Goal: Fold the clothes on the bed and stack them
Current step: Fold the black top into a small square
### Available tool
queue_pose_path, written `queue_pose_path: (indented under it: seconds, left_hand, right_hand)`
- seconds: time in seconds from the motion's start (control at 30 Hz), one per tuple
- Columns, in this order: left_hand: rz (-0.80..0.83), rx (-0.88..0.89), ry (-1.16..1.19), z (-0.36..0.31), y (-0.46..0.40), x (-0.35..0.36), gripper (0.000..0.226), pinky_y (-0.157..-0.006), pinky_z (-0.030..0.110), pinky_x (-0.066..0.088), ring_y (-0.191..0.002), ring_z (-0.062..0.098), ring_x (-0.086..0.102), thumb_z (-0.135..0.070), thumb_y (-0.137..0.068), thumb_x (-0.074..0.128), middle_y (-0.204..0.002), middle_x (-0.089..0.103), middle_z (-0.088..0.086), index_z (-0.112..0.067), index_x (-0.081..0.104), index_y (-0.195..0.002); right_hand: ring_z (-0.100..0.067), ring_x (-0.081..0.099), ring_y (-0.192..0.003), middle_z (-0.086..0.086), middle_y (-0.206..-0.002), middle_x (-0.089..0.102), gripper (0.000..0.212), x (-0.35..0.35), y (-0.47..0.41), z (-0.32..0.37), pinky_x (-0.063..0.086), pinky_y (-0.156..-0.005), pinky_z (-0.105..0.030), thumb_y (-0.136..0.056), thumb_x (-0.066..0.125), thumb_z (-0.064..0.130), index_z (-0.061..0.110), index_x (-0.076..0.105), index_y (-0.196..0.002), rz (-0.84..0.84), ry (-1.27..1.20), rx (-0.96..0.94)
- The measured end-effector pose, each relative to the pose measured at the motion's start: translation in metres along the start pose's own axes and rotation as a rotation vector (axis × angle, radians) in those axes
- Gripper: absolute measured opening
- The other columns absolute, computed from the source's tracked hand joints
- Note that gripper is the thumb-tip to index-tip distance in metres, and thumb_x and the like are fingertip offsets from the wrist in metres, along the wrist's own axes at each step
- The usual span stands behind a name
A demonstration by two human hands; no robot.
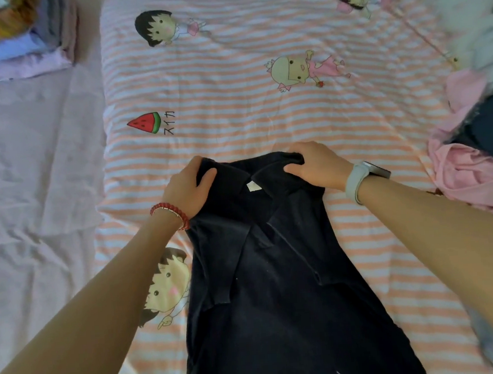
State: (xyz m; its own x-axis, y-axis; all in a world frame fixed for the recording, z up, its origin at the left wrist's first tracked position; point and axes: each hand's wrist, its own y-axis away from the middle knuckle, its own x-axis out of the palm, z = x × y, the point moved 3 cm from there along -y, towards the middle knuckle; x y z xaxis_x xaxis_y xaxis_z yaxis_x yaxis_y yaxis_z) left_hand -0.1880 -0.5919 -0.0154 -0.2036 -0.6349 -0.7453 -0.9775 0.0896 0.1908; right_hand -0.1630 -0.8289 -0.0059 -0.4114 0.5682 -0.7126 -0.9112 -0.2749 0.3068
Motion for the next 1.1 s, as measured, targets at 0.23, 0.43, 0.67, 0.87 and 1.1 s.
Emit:
queue_pose_path:
  seconds: [0.23,0.43,0.67,0.87,1.1]
  left_hand:
    - [-0.121,0.207,0.003,-0.016,0.112,-0.018,0.026,-0.052,0.035,0.045,-0.062,0.031,0.060,-0.024,-0.096,0.044,-0.071,0.055,-0.003,-0.004,0.049,-0.113]
    - [-0.039,0.411,-0.124,-0.023,0.231,-0.002,0.030,-0.063,0.033,0.053,-0.078,0.022,0.063,-0.030,-0.092,0.038,-0.092,0.067,0.011,-0.011,0.051,-0.110]
    - [0.160,0.653,-0.316,-0.018,0.342,0.042,0.017,-0.092,0.041,0.038,-0.116,0.030,0.056,-0.026,-0.093,0.038,-0.129,0.057,0.010,-0.015,0.050,-0.094]
    - [0.549,0.477,-0.608,-0.003,0.380,0.076,0.021,-0.101,0.053,0.039,-0.129,0.035,0.042,-0.036,-0.070,0.068,-0.141,0.045,0.007,-0.024,0.066,-0.087]
    - [0.077,0.368,-0.437,-0.037,0.340,0.075,0.031,-0.099,0.048,0.040,-0.117,0.030,0.055,-0.025,-0.087,0.041,-0.118,0.063,0.009,-0.014,0.069,-0.091]
  right_hand:
    - [-0.022,0.051,-0.070,0.005,-0.088,0.049,0.026,0.001,0.114,0.016,0.035,-0.060,-0.032,-0.095,0.047,0.029,0.009,0.049,-0.112,-0.259,0.205,-0.190]
    - [-0.036,0.059,-0.077,-0.014,-0.087,0.064,0.020,0.026,0.227,0.013,0.043,-0.067,-0.039,-0.087,0.062,0.014,0.002,0.061,-0.103,-0.178,0.337,-0.206]
    - [-0.032,0.064,-0.074,-0.014,-0.088,0.066,0.013,0.064,0.338,-0.007,0.048,-0.075,-0.037,-0.079,0.058,0.010,0.002,0.066,-0.085,-0.126,0.468,-0.450]
    - [-0.034,0.060,-0.109,-0.013,-0.108,0.066,0.033,0.111,0.391,-0.037,0.046,-0.092,-0.051,-0.059,0.082,0.006,0.013,0.072,-0.089,0.119,0.582,-0.341]
    - [-0.032,0.053,-0.119,-0.014,-0.119,0.062,0.035,0.109,0.347,-0.002,0.034,-0.104,-0.050,-0.085,0.041,0.016,0.008,0.067,-0.107,-0.203,0.510,-0.293]
